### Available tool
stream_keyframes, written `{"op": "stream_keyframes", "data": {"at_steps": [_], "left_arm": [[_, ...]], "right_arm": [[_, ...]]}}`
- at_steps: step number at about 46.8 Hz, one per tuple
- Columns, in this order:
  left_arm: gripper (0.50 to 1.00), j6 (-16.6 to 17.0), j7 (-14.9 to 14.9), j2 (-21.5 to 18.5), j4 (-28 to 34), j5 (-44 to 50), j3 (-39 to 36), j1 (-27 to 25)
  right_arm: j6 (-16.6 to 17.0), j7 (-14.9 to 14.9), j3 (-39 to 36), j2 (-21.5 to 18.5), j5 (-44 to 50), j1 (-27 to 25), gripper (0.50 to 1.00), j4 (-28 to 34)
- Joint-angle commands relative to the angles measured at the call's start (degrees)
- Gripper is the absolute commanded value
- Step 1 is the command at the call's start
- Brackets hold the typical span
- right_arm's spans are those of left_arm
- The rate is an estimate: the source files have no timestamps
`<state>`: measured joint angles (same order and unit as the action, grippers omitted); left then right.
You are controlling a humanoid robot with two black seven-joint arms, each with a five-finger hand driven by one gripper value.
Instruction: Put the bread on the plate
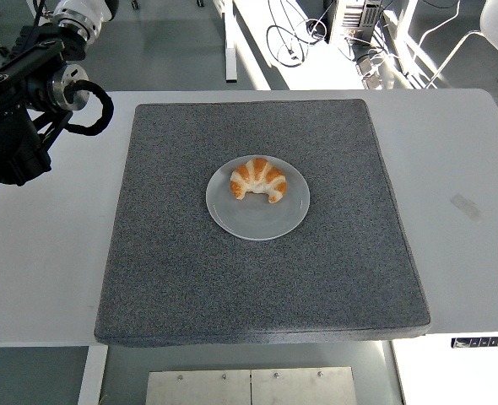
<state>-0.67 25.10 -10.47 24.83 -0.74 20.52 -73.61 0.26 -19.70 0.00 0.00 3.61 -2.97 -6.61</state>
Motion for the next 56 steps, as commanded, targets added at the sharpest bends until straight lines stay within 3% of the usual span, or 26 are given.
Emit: {"op": "stream_keyframes", "data": {"at_steps": [1, 12, 23, 35, 45, 56], "left_arm": [[0.983, -0.8, -0.5, -1.4, 0.0, 1.2, 2.5, 1.4], [0.984, -7.8, -9.4, -2.4, 0.0, 5.0, 8.7, 7.4], [0.984, -9.4, -16.2, -2.0, -0.2, 6.5, 17.8, 11.3], [0.984, -11.4, -20.1, 0.8, -0.2, 8.2, 22.6, 15.0], [0.984, -21.1, -19.5, 2.0, -0.1, 8.9, 21.9, 16.4], [0.984, -21.5, -19.2, 3.6, -0.6, 8.4, 21.6, 16.3]], "right_arm": [[-0.1, 0.0, 0.0, 0.0, 0.0, 0.0, 1.000, 0.2], [-0.1, 0.0, 0.1, 0.0, 0.0, -0.8, 1.000, 0.4], [0.0, 0.0, -0.1, 0.0, 0.0, -0.7, 1.000, 0.2], [-0.1, 0.0, 0.1, 0.0, 0.0, -0.7, 1.000, 0.4], [-0.2, 0.0, -0.1, 0.0, 0.0, -0.8, 1.000, 0.5], [-0.3, 0.0, -0.2, 0.0, 0.0, -0.8, 1.000, 0.5]]}}
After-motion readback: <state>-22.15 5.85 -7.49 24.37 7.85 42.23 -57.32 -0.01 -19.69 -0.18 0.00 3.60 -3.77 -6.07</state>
